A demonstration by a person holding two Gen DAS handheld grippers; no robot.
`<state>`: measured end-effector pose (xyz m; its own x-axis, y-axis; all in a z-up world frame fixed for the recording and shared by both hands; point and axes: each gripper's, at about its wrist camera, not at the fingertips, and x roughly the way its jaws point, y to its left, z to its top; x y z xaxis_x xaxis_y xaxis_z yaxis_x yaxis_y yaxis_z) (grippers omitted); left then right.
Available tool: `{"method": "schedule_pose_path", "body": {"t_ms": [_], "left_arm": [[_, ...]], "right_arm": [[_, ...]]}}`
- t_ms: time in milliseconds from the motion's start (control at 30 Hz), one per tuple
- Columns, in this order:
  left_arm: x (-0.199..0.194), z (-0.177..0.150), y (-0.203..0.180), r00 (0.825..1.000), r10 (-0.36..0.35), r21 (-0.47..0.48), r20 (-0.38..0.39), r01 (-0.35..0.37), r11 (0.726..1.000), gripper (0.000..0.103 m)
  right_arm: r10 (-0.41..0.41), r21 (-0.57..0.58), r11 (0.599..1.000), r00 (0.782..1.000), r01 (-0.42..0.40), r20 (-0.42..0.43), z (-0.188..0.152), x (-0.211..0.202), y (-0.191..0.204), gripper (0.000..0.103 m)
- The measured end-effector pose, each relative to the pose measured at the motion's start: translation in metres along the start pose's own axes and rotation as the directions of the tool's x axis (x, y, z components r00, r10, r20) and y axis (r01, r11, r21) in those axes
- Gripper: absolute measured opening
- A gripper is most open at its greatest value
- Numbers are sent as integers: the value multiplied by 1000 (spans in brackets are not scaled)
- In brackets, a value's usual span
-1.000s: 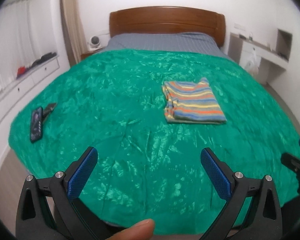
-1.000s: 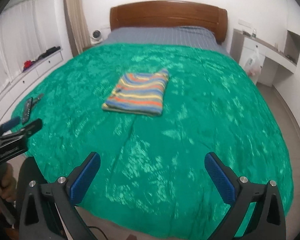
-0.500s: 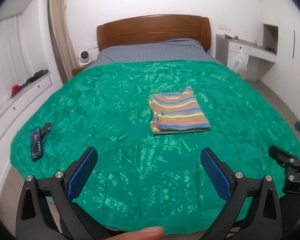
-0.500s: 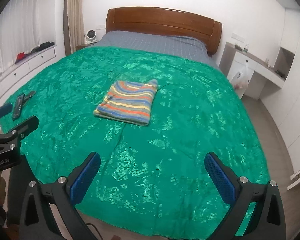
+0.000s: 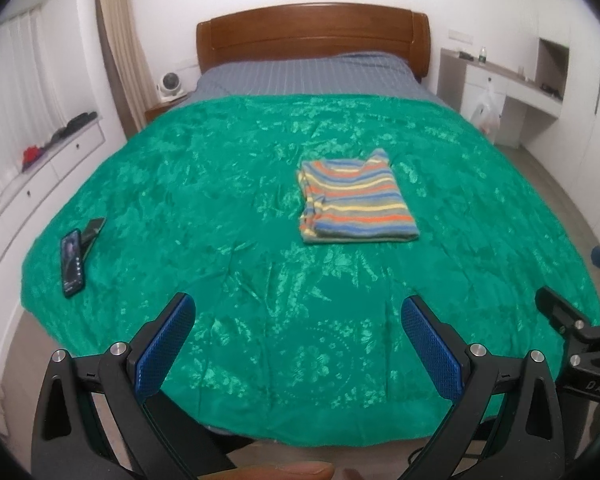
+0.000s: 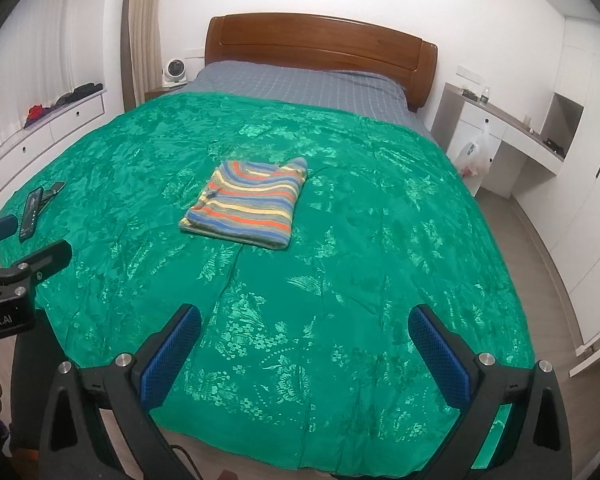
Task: Fold small clothes
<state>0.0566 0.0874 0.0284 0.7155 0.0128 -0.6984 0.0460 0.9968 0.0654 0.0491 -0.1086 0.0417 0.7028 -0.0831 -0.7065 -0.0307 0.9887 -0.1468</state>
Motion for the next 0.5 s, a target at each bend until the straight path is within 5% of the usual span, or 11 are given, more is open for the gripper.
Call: {"method": "schedule_pose_path", "body": {"t_ms": [500], "left_arm": [[-4, 1, 1, 1000, 27, -6, 3, -27, 1000, 103]], "right_arm": [[62, 15, 998, 998, -62, 11, 6, -12, 4, 102]]}}
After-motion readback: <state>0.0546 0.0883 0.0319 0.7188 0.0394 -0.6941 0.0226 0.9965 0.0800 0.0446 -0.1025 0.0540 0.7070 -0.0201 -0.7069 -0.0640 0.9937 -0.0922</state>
